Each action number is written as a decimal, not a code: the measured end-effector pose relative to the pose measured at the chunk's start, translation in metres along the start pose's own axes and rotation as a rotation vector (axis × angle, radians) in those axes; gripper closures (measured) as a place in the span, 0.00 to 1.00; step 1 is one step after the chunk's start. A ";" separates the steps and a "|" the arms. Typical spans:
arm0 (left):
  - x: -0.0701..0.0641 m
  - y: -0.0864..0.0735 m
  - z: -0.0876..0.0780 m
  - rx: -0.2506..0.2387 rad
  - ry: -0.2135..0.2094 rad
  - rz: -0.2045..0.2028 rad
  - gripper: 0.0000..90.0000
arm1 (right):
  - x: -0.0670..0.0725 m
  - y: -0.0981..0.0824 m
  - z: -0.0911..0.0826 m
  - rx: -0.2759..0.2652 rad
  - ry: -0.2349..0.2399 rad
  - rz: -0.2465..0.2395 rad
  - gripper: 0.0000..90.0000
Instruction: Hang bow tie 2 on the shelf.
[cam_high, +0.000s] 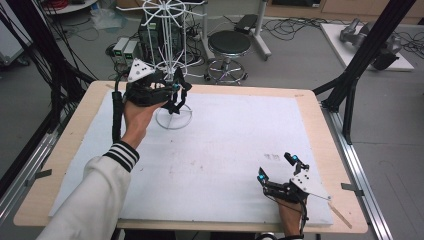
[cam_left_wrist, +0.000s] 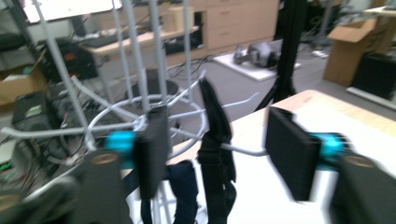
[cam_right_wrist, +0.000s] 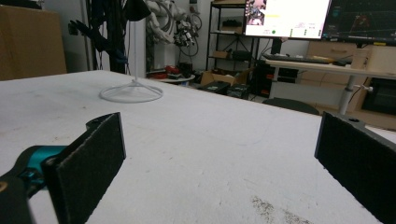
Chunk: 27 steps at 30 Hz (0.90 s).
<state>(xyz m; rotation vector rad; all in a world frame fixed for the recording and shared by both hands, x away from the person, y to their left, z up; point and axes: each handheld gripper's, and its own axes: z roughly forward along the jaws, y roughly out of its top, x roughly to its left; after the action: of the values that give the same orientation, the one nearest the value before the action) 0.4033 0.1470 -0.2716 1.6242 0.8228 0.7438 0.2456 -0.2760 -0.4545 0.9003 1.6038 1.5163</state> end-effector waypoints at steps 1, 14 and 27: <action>0.000 0.000 -0.002 -0.009 -0.012 -0.001 0.32 | 0.000 0.000 0.000 -0.001 0.002 0.003 0.01; 0.005 -0.016 -0.070 -0.211 -0.114 0.155 0.15 | -0.003 -0.001 -0.002 -0.018 0.001 0.029 0.01; 0.024 -0.125 -0.137 -0.191 -0.157 0.130 0.15 | -0.001 -0.001 -0.002 -0.012 -0.004 0.023 0.01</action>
<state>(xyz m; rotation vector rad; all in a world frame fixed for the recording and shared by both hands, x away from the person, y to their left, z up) 0.2881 0.2595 -0.3671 1.5519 0.5215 0.7519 0.2446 -0.2780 -0.4551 0.9172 1.5847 1.5372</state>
